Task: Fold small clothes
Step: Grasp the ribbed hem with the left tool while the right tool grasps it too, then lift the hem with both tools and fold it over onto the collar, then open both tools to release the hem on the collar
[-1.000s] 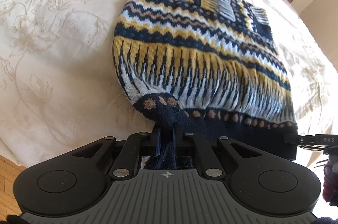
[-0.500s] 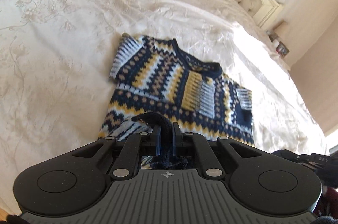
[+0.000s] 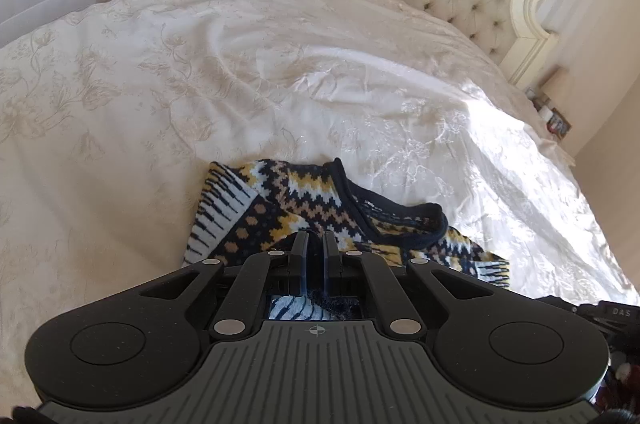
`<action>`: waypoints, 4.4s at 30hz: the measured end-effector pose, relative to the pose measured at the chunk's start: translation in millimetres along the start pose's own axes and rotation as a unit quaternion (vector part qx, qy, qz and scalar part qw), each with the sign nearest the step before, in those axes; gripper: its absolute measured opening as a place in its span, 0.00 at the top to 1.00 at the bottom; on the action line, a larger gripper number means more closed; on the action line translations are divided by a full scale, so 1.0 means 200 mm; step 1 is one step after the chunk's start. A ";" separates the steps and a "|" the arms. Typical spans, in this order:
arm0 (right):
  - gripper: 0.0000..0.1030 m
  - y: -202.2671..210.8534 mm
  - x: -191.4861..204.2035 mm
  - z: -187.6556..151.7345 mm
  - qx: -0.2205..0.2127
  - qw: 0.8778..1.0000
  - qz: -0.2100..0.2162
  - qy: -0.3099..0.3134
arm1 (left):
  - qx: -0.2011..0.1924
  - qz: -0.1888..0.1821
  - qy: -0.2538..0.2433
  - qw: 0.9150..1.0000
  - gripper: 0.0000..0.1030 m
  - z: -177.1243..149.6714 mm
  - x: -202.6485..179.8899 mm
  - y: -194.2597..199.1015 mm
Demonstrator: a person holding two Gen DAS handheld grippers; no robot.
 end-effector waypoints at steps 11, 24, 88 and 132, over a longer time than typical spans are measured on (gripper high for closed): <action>0.88 -0.20 -0.14 0.14 -0.037 0.997 -0.046 -0.057 | 0.014 -0.018 -0.001 1.000 0.94 0.21 -0.02 -0.29; 0.78 -0.40 -0.32 0.24 -0.011 0.990 -0.122 -0.064 | 0.091 -0.023 -0.050 0.994 0.89 0.25 -0.01 -0.63; 0.81 -0.75 -0.23 0.45 0.099 0.964 -0.168 0.178 | 0.046 -0.007 -0.153 0.987 0.91 0.31 -0.26 -0.84; 0.00 -0.17 -0.31 -0.31 0.158 0.924 -0.328 0.119 | 0.201 0.093 -0.135 0.966 0.36 -0.40 0.25 -0.42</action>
Point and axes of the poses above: each gripper's, at about its wrist camera, not at the fingertips, and y roughly against the way its jaws point, x to its left, z to its top, the point moved 6 cm from there along -y, roughly the way its jaws point, and after that the axes turned 11 degrees about z, right-handed, at the moved point
